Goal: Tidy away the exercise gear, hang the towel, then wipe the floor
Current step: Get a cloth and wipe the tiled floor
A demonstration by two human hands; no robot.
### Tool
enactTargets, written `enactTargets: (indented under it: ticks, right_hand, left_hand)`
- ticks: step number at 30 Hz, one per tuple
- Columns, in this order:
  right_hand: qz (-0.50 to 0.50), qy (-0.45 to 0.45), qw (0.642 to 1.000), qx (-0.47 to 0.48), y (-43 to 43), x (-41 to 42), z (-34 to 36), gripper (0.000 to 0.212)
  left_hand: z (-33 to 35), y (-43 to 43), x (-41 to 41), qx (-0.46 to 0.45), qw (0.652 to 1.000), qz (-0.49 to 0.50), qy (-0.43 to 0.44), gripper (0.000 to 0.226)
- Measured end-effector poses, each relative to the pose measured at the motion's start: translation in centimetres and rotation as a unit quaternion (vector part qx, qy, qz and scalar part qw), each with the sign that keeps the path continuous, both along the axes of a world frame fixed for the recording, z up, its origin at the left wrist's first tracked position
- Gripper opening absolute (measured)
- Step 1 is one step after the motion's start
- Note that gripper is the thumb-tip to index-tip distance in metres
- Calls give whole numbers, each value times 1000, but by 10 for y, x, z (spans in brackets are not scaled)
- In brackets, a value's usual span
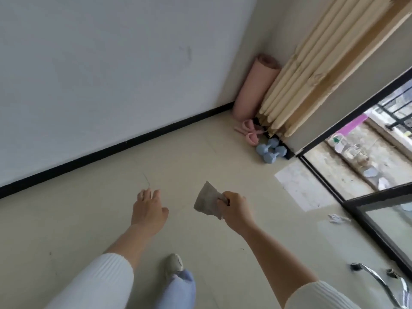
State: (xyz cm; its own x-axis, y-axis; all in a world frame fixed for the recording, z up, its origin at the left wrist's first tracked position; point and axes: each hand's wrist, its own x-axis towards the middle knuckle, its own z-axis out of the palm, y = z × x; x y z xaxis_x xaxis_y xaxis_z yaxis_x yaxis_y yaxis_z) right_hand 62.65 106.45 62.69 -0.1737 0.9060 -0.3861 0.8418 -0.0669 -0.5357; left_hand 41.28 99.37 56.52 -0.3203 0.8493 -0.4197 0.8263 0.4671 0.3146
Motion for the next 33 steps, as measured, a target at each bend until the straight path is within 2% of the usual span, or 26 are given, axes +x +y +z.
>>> enactTargets:
  ticks: [4, 9, 16, 21, 25, 28, 33]
  right_hand:
    - [44, -27, 997, -60, 63, -9, -54, 25]
    - [38, -10, 996, -83, 125, -20, -118, 20]
    - [113, -28, 985, -128, 191, -24, -288, 25]
    - [154, -32, 979, -128, 242, -12, -443, 23]
    - [140, -1, 985, -104, 275, -4, -540, 21]
    - [126, 25, 989, -70, 308, -12, -592, 24]
    - [166, 99, 981, -17, 368, -54, -645, 16]
  left_hand:
    - [-40, 51, 4, -38, 999, 19, 9, 62]
    - [-96, 100, 14, -67, 996, 58, -11, 63]
    - [-250, 134, 46, -112, 987, 107, -41, 61]
    - [-404, 164, 59, -99, 974, 196, -48, 60]
    - [-520, 180, 81, -92, 970, 221, -36, 60]
    - [-592, 201, 90, -71, 969, 235, -21, 62]
    - [-668, 257, 68, 23, 966, 259, 5, 63]
